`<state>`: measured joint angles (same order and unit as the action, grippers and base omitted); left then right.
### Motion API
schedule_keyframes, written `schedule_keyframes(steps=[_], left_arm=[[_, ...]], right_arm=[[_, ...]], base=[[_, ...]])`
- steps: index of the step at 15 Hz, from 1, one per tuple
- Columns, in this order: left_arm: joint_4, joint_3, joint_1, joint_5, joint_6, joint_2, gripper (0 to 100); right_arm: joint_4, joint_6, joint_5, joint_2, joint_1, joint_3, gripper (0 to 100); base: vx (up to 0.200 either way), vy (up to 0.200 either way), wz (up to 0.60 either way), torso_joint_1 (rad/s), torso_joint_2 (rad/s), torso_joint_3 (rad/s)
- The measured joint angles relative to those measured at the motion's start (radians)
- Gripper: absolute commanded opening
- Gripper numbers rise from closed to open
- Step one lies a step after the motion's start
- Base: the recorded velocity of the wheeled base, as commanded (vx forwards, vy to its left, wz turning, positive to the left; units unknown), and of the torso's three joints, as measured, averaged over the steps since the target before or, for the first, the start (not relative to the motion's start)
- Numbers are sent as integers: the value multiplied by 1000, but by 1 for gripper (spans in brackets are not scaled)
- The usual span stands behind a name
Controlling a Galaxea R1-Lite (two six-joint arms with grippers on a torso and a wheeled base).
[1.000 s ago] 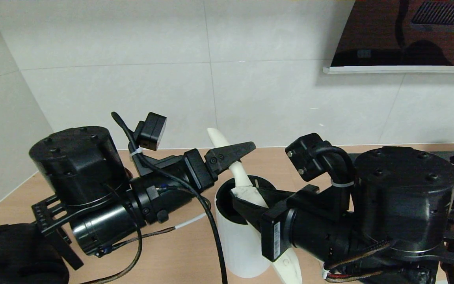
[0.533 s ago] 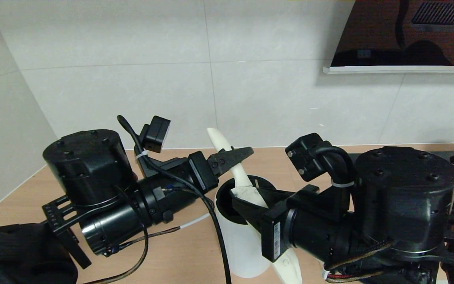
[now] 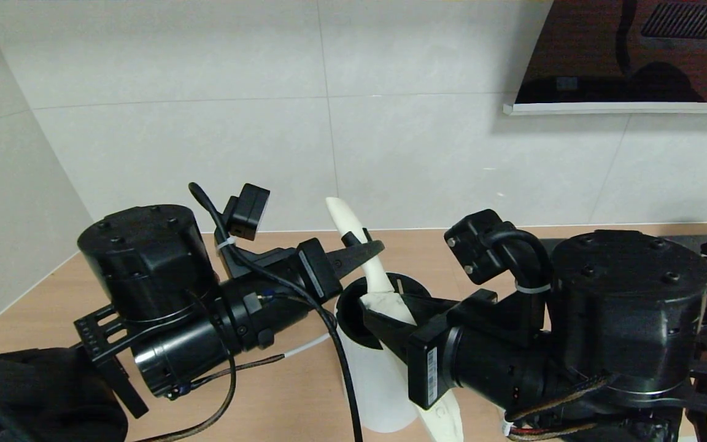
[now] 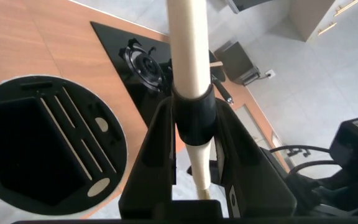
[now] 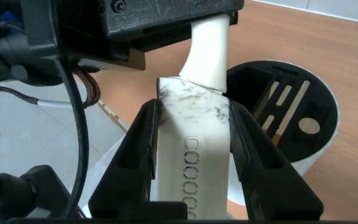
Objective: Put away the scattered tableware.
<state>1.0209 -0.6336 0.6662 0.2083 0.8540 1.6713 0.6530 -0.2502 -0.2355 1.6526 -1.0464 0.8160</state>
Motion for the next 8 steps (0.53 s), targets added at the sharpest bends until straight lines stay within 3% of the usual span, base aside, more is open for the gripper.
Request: schedule_keyframes(steps=[3, 4, 8], left_arm=[[0, 0, 0, -1, 0, -1, 0], [-1, 0, 0, -1, 0, -3, 0], [-3, -2, -1, 0, 1, -6, 0]], right_arm=[[0, 0, 1, 0, 4, 1, 0], [0, 0, 1, 0, 5, 2, 100], [3, 0, 0, -1, 9, 2, 100]], base=[[0, 0, 0, 0, 0, 0], [0, 0, 0, 0, 0, 0], [0, 0, 0, 0, 0, 0]])
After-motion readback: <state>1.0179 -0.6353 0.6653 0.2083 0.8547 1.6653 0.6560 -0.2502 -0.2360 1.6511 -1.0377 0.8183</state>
